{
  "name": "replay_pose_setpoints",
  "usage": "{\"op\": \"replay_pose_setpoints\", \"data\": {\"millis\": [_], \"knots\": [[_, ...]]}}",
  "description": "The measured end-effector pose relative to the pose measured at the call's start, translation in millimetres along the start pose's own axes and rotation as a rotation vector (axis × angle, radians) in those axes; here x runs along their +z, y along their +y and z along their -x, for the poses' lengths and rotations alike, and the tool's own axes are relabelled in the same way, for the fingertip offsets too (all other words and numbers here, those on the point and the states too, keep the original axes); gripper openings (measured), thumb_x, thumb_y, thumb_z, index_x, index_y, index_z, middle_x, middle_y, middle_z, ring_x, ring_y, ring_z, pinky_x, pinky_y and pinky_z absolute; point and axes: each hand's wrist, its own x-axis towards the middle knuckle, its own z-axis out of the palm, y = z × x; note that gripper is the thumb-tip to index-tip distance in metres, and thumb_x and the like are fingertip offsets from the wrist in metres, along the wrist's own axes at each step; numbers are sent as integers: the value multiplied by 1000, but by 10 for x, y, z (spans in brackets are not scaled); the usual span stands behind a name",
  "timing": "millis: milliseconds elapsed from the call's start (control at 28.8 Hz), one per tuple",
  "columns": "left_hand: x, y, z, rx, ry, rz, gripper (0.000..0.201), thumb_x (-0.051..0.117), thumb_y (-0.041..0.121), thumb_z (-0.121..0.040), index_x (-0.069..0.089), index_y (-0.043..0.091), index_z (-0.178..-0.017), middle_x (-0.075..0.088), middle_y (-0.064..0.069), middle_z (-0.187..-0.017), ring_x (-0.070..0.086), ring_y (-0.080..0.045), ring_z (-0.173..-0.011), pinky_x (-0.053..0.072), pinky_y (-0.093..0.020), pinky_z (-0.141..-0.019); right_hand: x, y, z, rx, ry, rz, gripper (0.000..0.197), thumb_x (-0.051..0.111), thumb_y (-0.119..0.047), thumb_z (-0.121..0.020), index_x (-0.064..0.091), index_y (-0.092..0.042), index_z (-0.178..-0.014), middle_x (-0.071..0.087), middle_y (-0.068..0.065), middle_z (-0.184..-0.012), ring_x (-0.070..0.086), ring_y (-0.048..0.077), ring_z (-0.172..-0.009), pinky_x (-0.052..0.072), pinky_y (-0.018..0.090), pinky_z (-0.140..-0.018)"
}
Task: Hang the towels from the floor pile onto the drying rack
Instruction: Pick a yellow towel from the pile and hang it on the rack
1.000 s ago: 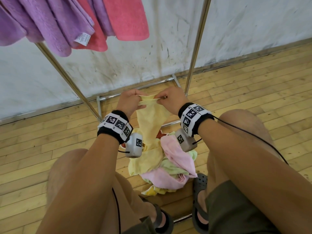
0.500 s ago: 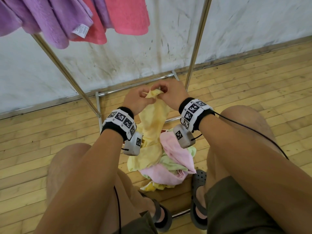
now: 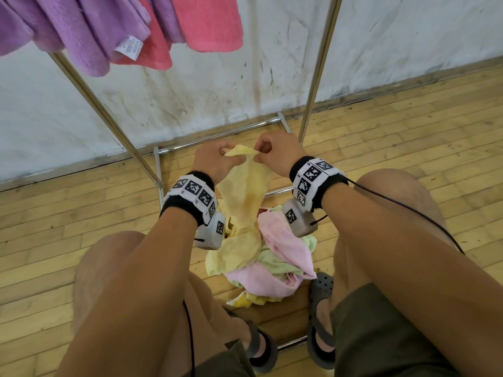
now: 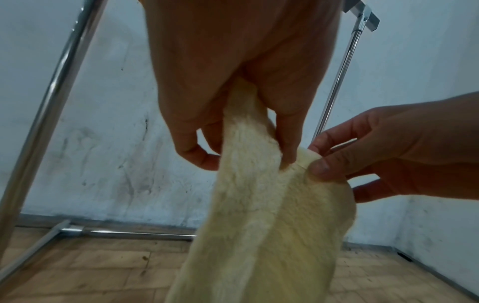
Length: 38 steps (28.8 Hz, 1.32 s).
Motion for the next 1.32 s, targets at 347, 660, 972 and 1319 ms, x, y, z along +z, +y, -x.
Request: {"op": "replay_pose_setpoints", "data": {"millis": [347,660,972,1319], "knots": [[9,15,4,11,16,60,39,78,31,-82,70,12,-115,66,4,-112,58,-12,-109,38,-19,-88,32,46,23,-18,-83,96,18,62,-22,-94,70,-16,-108,69,2,-108,62,20,-101,47,29,-83],[4,-7,-15,41,-23,18,18,73,14,-84,73,27,-97,66,9,-93,57,-6,-88,40,-11,-70,4,32,12,-11,-46,106,13,76,-20,-82,75,-17,-95,68,-3,-92,62,14,-90,47,25,-76],[51,-10,4,18,-43,31,10,81,28,-78,71,29,-79,73,1,-88,66,-15,-84,53,-24,-76,-13,6,15,-109,-19,82,18,69,-32,-89,74,-16,-96,68,-4,-88,60,11,-77,47,23,-69],[35,98,-6,134,-9,121,11,72,24,-87,70,26,-77,60,5,-70,54,-14,-68,46,-32,-72,-32,-128,97,-88,10,-7,5,65,-14,-88,64,-10,-89,67,2,-86,70,22,-76,56,32,-68]]}}
